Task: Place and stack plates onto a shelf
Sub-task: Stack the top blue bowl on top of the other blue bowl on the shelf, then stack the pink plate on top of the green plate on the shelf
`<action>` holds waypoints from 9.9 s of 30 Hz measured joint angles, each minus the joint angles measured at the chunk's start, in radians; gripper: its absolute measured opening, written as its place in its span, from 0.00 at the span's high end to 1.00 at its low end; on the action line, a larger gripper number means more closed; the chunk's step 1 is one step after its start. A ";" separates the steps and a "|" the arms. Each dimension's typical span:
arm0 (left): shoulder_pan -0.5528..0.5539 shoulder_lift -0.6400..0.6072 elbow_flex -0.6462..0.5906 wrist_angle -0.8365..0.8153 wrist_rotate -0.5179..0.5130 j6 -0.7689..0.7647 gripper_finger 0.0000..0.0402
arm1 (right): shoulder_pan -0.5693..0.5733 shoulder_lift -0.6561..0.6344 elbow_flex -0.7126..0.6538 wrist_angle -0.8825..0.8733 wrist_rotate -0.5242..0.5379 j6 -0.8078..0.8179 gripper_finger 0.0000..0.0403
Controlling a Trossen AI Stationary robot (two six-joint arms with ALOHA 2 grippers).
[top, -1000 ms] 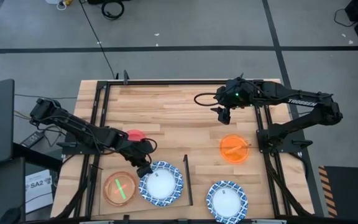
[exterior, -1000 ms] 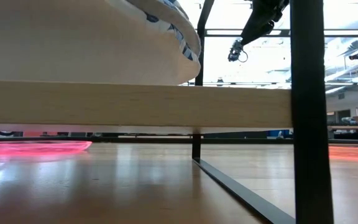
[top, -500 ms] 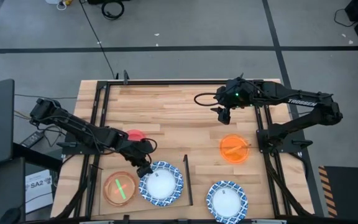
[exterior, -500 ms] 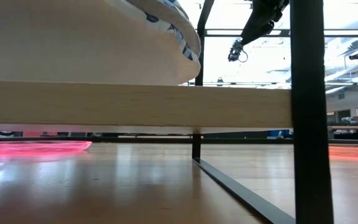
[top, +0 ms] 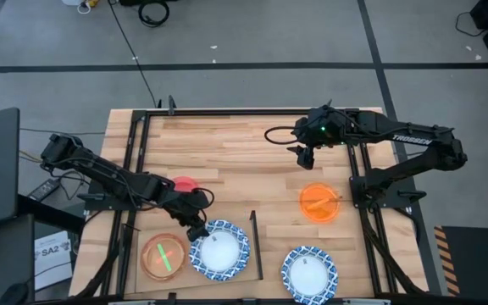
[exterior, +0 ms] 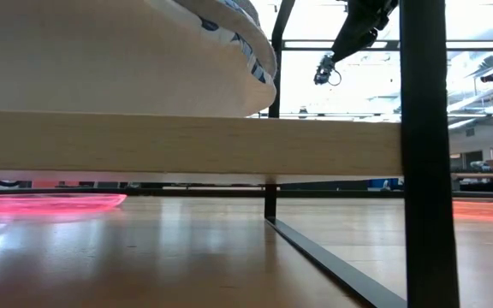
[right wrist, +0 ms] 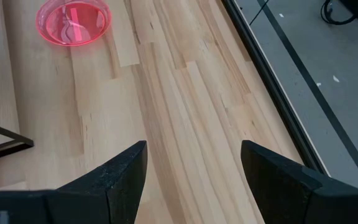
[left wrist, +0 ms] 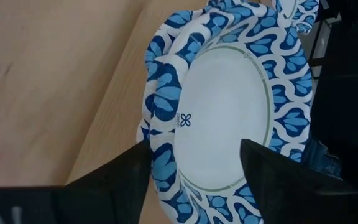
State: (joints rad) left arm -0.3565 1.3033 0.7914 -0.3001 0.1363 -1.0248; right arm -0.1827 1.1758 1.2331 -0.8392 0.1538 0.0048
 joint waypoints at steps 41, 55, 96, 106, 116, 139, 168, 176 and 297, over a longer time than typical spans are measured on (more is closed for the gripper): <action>0.143 -0.363 0.001 0.039 -0.004 0.380 0.28 | 0.000 0.000 0.000 0.000 0.000 0.003 0.34; 0.386 -0.363 0.000 -0.087 -0.162 0.532 0.28 | 0.000 0.000 0.000 0.000 0.000 0.003 0.34; 0.719 -0.023 0.000 -0.528 -0.087 1.036 0.28 | 0.000 0.000 0.000 0.000 0.000 0.003 0.34; 0.719 0.120 0.000 -0.523 -0.088 1.097 0.28 | 0.000 0.000 0.000 0.000 0.000 0.003 0.34; 0.719 0.237 0.000 -0.484 -0.091 1.100 0.28 | 0.000 0.000 0.000 0.000 0.000 0.003 0.34; 0.720 0.282 0.000 -0.470 -0.091 1.099 0.67 | 0.000 0.000 0.000 0.000 0.000 0.003 0.34; 0.720 0.280 0.001 -0.474 -0.089 1.100 0.98 | 0.000 0.000 0.000 0.000 0.000 0.003 0.34; 0.720 0.273 0.001 -0.498 -0.091 1.097 0.98 | 0.000 0.000 0.000 0.000 0.000 0.003 0.34; -0.191 0.162 0.361 -0.942 0.101 0.599 0.99 | 0.000 0.000 0.000 -0.001 0.000 0.003 0.34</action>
State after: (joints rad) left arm -0.5476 1.4654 1.1528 -1.2423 0.2375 -0.4256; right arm -0.1827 1.1759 1.2335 -0.8398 0.1537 0.0078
